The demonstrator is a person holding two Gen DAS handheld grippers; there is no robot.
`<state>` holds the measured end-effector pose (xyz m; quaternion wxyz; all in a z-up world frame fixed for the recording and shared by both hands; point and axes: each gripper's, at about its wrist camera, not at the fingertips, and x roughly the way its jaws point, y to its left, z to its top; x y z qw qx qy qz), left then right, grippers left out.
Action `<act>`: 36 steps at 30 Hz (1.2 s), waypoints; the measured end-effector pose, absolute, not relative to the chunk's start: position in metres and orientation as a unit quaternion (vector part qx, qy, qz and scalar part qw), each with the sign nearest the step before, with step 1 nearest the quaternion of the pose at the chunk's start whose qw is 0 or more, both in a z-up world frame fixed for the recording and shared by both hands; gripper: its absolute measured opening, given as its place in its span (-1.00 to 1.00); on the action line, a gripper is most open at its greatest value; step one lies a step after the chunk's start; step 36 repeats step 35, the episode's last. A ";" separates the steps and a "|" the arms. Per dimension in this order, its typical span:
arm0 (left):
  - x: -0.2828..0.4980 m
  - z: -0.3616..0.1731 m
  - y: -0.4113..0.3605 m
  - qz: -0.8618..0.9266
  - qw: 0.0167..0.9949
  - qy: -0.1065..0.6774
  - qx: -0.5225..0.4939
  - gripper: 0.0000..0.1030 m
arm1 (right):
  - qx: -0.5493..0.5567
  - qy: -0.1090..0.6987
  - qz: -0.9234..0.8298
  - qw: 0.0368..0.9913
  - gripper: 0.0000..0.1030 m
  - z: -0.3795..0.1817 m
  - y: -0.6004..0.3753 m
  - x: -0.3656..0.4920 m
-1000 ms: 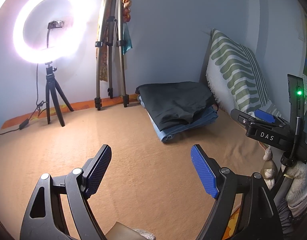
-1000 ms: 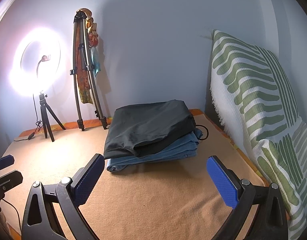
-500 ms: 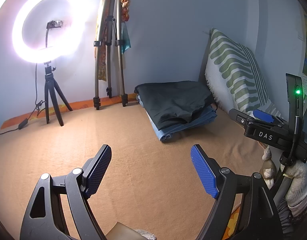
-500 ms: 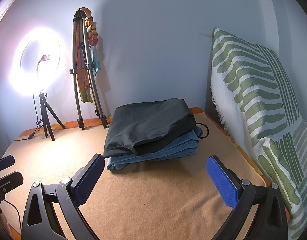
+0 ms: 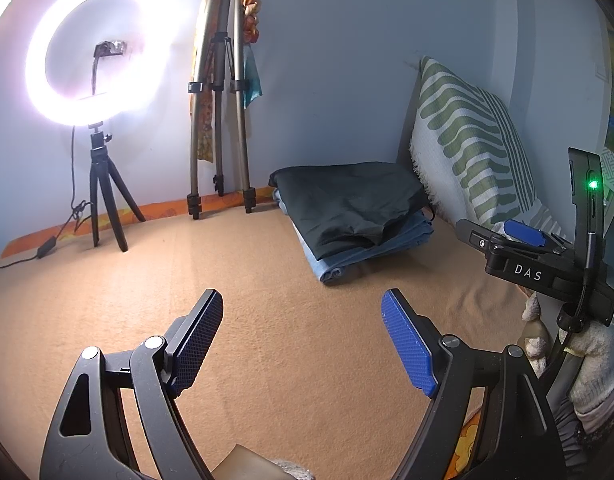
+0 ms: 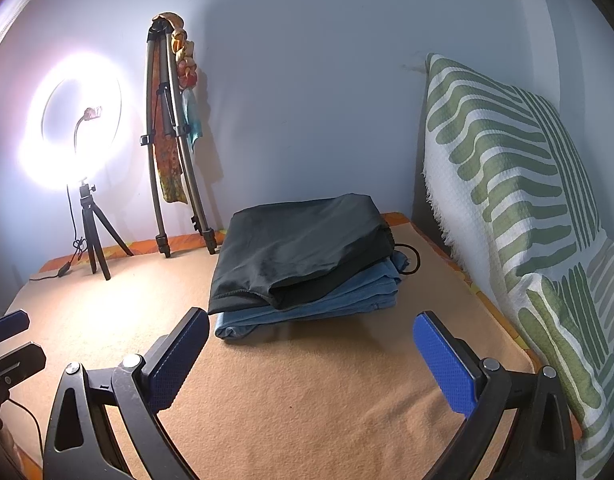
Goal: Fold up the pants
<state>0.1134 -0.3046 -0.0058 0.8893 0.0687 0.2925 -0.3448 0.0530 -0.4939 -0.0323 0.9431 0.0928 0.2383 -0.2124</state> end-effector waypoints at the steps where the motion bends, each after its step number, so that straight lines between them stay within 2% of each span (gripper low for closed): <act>1: 0.113 -0.006 -0.305 -0.345 0.890 0.292 0.068 0.59 | 0.093 0.238 -0.213 0.943 1.00 -0.033 -0.494 0.053; 36: 0.111 -0.009 -0.304 -0.343 0.889 0.295 0.067 0.59 | 0.091 0.244 -0.208 0.943 1.00 -0.037 -0.493 0.054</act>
